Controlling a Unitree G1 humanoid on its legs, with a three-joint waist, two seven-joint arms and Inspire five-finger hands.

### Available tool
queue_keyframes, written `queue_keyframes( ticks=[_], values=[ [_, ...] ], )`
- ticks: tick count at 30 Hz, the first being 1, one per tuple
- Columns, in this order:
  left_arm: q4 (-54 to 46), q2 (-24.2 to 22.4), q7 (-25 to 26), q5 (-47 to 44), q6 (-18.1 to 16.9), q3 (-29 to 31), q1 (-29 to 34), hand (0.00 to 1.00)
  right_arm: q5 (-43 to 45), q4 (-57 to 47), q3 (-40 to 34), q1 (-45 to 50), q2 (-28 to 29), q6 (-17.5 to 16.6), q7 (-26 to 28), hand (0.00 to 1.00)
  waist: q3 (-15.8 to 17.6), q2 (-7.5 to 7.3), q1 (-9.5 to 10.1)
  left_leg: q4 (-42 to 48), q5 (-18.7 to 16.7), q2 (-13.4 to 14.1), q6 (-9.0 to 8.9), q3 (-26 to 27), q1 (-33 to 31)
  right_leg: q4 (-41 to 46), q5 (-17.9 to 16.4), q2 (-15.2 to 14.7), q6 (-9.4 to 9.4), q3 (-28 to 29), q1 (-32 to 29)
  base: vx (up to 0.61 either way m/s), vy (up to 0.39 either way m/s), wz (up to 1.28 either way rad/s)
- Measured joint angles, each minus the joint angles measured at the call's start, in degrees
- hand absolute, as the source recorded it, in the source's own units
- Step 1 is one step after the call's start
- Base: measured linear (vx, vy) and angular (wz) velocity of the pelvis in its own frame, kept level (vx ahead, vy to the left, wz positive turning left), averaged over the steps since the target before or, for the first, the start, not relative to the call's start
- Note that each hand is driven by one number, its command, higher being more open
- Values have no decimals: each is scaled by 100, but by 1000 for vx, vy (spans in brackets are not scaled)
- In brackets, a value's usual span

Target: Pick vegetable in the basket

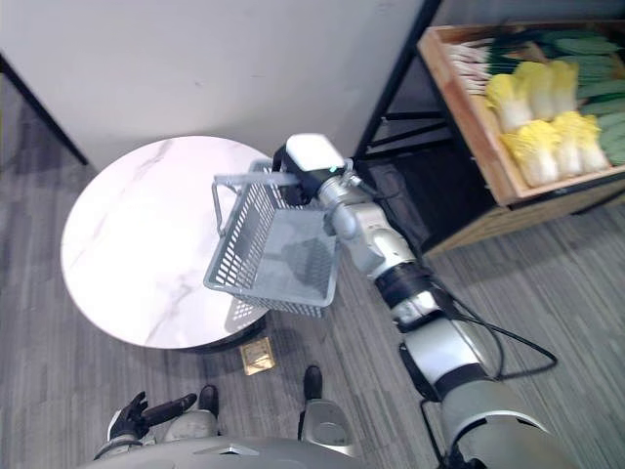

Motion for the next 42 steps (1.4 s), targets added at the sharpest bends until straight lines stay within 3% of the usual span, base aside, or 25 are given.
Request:
queue_keyframes(
  ticks=[4,7,12,18,20,24,30,36,40,42],
  values=[
    [114,-43,-8,214,73,199,58,100,571,-854,-1134,652,-218,47,-145,0,-155,-30,-157,-25,-81,53,-26,250,169,1,1,75,0,221,12,39,7,-35],
    [112,-100,-24,217,71,204,86,100,929,-1398,-1890,1303,-365,44,-355,0,-295,73,-257,10,-184,43,-13,430,270,1,2,90,2,379,32,26,26,-26],
    [105,-125,-129,448,64,146,120,100,1320,-1494,-2363,2668,-376,42,-409,0,-587,139,-329,72,-250,53,-20,463,309,3,0,112,2,391,87,10,6,-5],
    [138,-153,-168,472,75,142,271,100,1529,-1488,-2758,4098,-372,147,-286,0,-619,187,-499,114,-277,36,-22,429,291,9,-49,69,-8,388,111,-45,-8,3],
    [187,-186,-176,525,83,153,384,100,1530,-1489,-3022,4321,-365,183,-286,0,-675,237,-611,91,-280,39,-27,434,298,9,-64,77,-7,395,108,-5,-3,-7],
    [294,-244,-186,667,106,179,420,100,1524,-1617,-3870,4572,-244,226,-289,0,-749,319,-645,-171,-186,49,-55,604,514,4,-78,179,-1,544,97,6,1,-18],
    [335,-227,-170,725,168,196,438,100,1532,-2388,-4480,4679,-44,167,-637,0,-877,298,-766,-171,-193,61,-63,606,516,4,-75,200,-5,543,101,1,0,-1],
    [333,-135,-136,836,175,149,448,100,1846,-1997,-4653,4893,640,-19,-854,0,-1024,182,-751,-147,-191,31,-53,541,496,17,-79,153,-8,471,121,8,9,5],
    [338,-131,-132,836,177,50,443,100,2038,-1359,-4723,5248,1423,188,-856,0,-1061,222,-751,-145,-187,30,-45,423,500,206,-233,124,-20,353,119,-1,4,18],
    [356,-159,-134,851,179,-81,447,100,2041,-1185,-4723,5517,1844,399,-856,0,-1083,323,-748,-145,-193,37,-46,400,500,293,-308,119,-22,309,107,5,-3,12]
  ],
)
